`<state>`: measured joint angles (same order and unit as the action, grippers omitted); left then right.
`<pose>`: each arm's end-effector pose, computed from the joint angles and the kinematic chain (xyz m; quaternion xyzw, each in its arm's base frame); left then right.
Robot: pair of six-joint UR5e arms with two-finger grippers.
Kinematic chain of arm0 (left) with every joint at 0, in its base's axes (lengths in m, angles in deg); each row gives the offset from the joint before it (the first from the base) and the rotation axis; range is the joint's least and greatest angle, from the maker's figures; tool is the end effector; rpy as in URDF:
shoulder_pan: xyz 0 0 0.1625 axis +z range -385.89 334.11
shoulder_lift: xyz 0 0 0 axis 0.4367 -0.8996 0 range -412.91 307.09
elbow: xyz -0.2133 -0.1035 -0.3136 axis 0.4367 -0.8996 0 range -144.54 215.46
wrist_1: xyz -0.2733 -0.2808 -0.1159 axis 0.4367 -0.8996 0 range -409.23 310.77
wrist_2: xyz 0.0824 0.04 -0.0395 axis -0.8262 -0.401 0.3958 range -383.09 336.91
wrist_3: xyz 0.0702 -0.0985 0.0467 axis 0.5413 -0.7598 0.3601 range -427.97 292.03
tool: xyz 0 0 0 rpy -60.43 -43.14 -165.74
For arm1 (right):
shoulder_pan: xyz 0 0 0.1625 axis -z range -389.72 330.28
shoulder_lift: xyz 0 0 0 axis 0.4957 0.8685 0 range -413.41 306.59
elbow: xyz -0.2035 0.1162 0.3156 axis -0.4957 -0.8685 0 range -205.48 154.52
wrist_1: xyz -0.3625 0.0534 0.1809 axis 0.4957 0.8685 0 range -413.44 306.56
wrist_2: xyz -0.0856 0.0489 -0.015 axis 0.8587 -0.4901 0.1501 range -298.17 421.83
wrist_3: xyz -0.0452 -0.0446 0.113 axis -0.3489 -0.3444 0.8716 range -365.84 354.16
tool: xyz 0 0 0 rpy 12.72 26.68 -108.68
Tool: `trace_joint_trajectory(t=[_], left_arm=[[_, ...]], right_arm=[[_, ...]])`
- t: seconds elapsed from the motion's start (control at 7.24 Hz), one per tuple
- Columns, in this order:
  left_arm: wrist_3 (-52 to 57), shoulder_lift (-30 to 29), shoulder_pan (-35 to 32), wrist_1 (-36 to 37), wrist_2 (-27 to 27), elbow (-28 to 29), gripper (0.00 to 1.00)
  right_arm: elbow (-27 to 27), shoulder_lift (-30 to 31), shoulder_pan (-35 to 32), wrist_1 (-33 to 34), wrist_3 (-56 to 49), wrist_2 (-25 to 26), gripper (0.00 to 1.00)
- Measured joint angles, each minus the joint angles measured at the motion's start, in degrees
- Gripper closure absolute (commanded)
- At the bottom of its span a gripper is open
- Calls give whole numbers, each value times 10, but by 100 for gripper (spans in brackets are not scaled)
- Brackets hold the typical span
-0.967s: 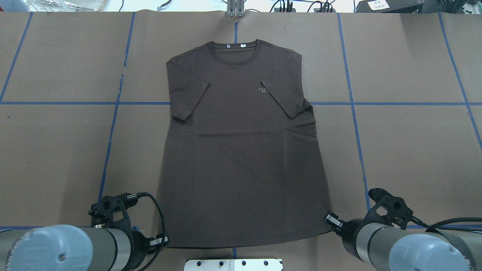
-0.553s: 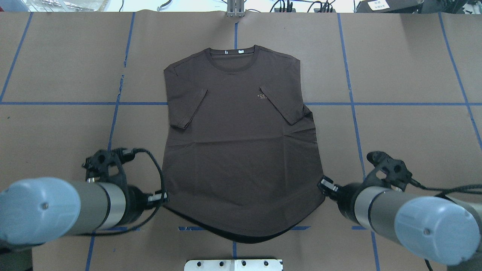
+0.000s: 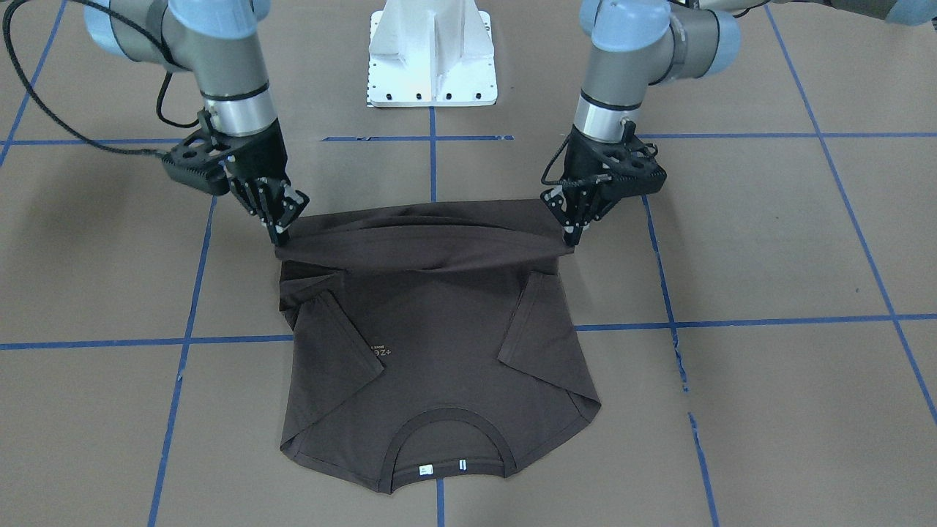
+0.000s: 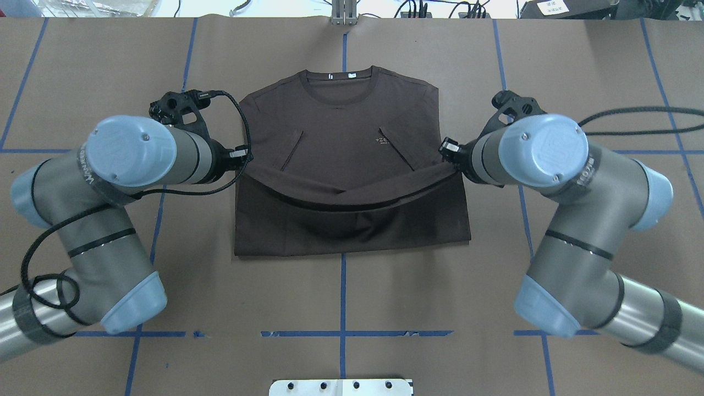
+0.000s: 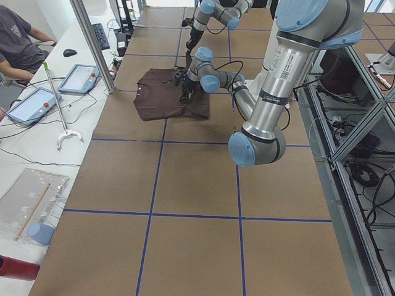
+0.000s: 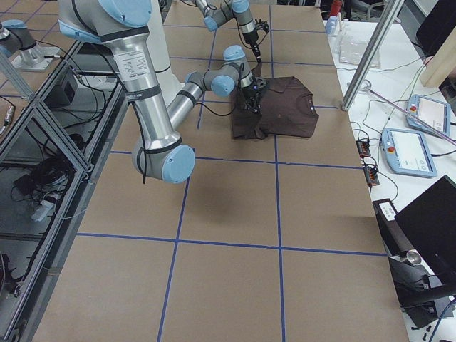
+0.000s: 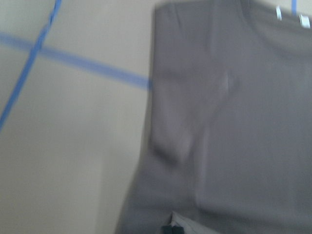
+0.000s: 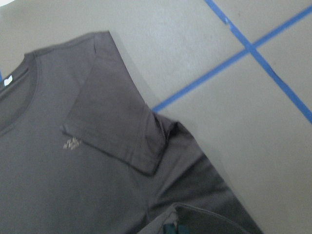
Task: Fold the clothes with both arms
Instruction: 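Lift the hem with both grippers and fold it toward the collar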
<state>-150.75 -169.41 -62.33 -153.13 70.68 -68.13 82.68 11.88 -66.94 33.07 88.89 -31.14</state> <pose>0.4362 -0.4770 0.2610 0.1415 0.4320 -0.2102 0.8655 -0.4091 -0.4696 0.2739 0.0872 -0.3845 0.3194 0.8617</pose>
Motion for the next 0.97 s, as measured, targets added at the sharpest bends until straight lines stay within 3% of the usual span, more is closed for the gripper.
trace_joint_trajectory(t=[0.28, 0.55, 0.97], left_arm=[[21, -40, -47, -66, -1, 99, 100], [29, -63, -66, -93, -25, 155, 100], [24, -103, -68, -134, -44, 240, 98]], right_arm=[[-126, -69, -56, -25, -37, -5, 100], [-247, -127, -72, -89, -41, -5, 100], [-354, -167, -73, -159, -42, -3, 100]])
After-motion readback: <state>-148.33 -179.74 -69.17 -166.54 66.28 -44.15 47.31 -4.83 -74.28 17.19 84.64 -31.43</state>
